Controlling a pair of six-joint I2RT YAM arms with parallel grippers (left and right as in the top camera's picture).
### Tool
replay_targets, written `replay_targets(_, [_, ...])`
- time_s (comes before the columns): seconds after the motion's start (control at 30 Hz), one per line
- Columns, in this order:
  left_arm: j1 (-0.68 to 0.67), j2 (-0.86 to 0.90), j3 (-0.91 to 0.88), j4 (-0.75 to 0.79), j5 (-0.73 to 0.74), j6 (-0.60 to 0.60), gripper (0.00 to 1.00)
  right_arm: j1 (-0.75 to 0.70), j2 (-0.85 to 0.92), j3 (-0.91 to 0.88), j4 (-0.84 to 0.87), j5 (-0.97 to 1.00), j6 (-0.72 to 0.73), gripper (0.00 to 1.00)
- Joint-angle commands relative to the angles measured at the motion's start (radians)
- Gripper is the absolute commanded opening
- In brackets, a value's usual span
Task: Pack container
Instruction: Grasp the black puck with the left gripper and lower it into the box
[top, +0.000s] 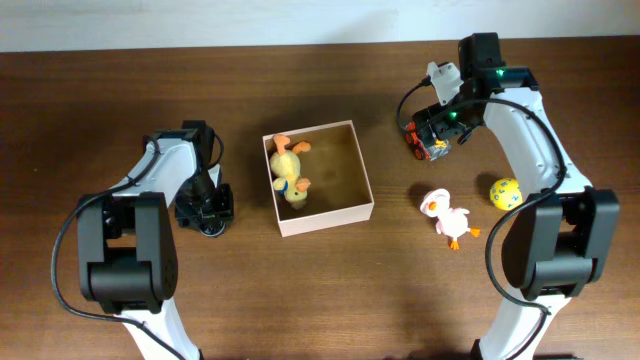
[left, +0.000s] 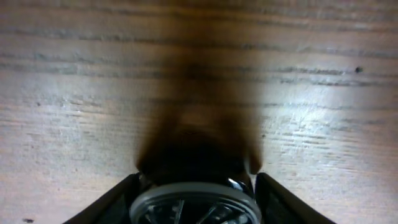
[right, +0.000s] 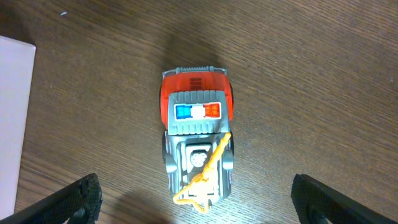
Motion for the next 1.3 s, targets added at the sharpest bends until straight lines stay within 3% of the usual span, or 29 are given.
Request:
replay_targets(0.0, [0.003,-0.006,-0.006,0.011,-0.007,0.009,0.56,0.005,-0.004,-0.001,0.0,-0.012,-0.003,0.99])
replay_targets(0.43, [0.003,-0.029,0.026,-0.007,-0.007,0.009,0.5,0.005,-0.004,-0.001,0.0,-0.012,-0.003,0.99])
replay_targets(0.87, [-0.02,-0.238,0.17,-0.057,0.048,0.008,0.49,0.005,-0.004,-0.001,0.0,-0.012,-0.003,0.99])
replay_targets(1.0, [-0.077,-0.291,0.205,-0.067,0.168,0.009,0.46,0.005,-0.004,-0.001,0.0,-0.012,-0.003,0.99])
replay_targets(1.27, [-0.249,-0.306,0.244,-0.057,0.188,0.009,0.47,0.005,-0.004,-0.001,0.0,-0.012,-0.003,0.99])
